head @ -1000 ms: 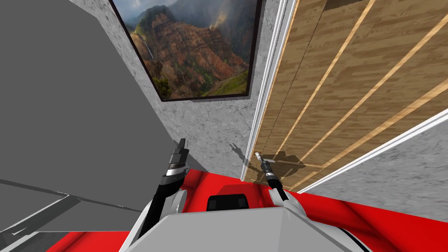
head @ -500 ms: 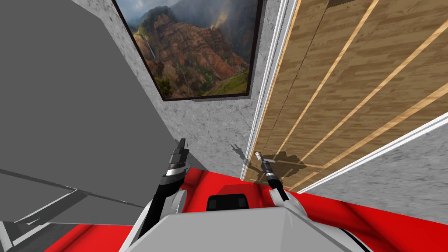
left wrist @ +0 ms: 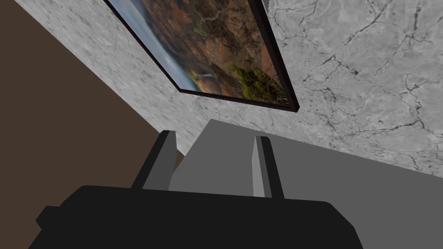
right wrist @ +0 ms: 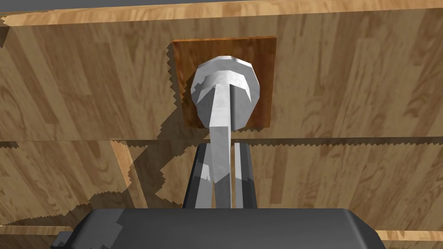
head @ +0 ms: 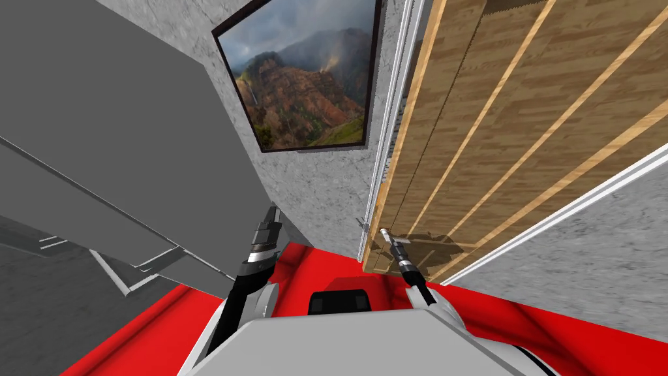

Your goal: Pull the door open

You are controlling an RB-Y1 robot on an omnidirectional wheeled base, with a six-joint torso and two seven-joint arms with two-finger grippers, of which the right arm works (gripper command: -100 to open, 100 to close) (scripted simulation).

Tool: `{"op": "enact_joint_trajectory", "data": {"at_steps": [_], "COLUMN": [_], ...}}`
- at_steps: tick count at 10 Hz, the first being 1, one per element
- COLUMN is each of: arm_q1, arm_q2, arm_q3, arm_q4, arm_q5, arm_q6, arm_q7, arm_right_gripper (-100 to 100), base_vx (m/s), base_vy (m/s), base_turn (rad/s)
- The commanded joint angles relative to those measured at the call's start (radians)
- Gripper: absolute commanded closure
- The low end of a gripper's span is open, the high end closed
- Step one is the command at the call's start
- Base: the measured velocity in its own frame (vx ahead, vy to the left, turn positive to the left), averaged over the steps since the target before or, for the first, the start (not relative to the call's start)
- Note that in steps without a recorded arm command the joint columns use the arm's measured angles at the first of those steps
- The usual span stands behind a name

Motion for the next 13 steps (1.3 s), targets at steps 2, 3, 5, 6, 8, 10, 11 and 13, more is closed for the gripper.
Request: {"op": "enact_joint_trajectory", "data": {"at_steps": [2, 3, 5, 6, 8, 10, 11, 13], "arm_q1": [0.017, 0.023, 0.036, 0.046, 0.061, 0.082, 0.090, 0.101], "arm_q2": [-0.022, -0.030, -0.035, -0.044, -0.059, -0.079, -0.087, -0.084], "arm_q3": [0.023, 0.032, 0.042, 0.048, 0.058, 0.072, 0.077, 0.082], "arm_q4": [-0.001, -0.002, 0.001, 0.002, 0.005, 0.008, 0.010, -0.008], "arm_q5": [0.019, 0.027, 0.038, 0.046, 0.059, 0.076, 0.082, 0.087], "arm_q6": [-0.027, -0.038, -0.056, -0.074, -0.103, -0.140, -0.156, -0.151], "arm_q7": [-0.040, -0.055, -0.068, -0.081, -0.102, -0.129, -0.140, -0.143], "arm_right_gripper": [100, 100, 100, 100, 100, 100, 100, 100], "base_vx": [-0.242, -0.223, -0.123, -0.220, -0.159, -0.197, -0.198, -0.137], "base_vy": [-0.066, -0.067, -0.039, -0.063, -0.044, -0.058, -0.074, -0.051], "base_turn": [0.131, 0.089, 0.067, 0.140, 0.070, 0.113, 0.091, 0.052]}}
